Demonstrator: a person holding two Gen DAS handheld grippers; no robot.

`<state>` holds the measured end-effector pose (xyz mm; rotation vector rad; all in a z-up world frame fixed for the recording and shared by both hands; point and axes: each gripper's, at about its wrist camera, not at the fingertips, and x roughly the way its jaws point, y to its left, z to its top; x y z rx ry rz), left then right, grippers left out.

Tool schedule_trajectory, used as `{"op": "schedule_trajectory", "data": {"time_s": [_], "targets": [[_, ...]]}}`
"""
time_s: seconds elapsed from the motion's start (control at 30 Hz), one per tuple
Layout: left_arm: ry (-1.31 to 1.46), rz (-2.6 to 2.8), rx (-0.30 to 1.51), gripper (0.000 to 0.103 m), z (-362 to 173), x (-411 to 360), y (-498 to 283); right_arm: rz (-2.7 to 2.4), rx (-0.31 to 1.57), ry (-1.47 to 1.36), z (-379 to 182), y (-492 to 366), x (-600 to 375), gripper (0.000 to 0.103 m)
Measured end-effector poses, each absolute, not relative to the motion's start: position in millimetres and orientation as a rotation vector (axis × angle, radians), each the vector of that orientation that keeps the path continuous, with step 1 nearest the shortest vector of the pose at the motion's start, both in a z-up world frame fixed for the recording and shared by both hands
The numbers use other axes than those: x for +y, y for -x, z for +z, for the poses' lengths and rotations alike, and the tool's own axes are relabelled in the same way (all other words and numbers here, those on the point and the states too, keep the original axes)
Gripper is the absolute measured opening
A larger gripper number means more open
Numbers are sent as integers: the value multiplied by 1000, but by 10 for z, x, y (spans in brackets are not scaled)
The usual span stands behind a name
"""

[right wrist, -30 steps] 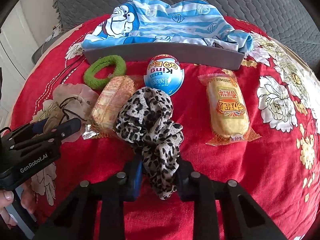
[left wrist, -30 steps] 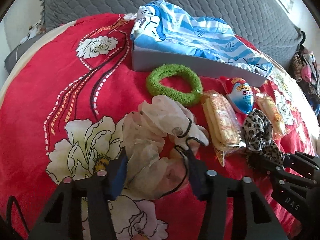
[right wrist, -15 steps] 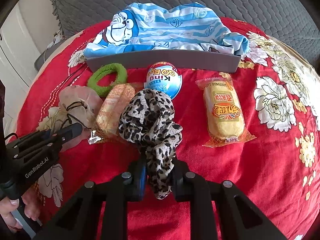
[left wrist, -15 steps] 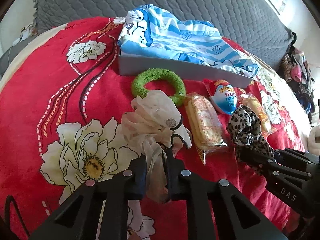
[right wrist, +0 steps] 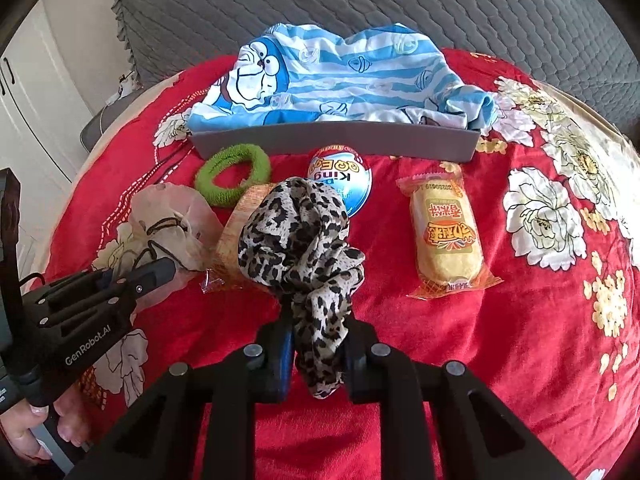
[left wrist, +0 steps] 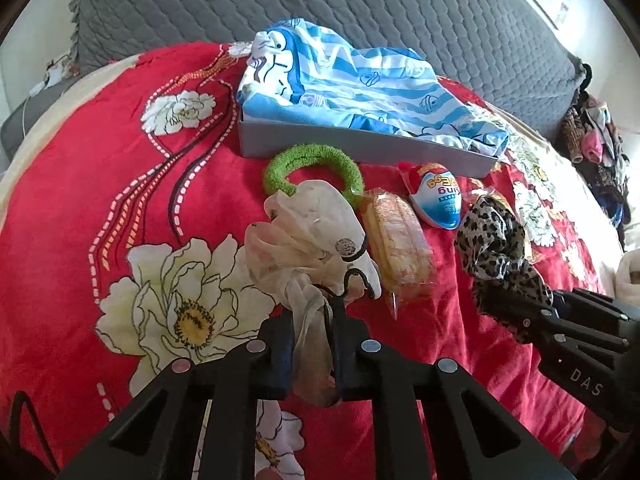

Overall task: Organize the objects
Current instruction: 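Lift both scrunchies and carry them toward the grey tray with both grippers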

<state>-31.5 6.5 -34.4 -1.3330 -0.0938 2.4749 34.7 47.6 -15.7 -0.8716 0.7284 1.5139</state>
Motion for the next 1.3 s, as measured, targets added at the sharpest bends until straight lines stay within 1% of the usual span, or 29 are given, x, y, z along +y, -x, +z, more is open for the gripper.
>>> {"op": "schedule_trajectory", "data": {"time_s": [0.23,0.93,1.3], "targets": [[1286,2480,-71,15,-209,109,204,1531,687,849,-35,-311,388,20],[1220,2495,-25,15,9,233,44,1573,640,798,169,-240,266,19],[1168,2511,-43,15,167,268,55,1589,622,757,273,-228,250,19]]}}
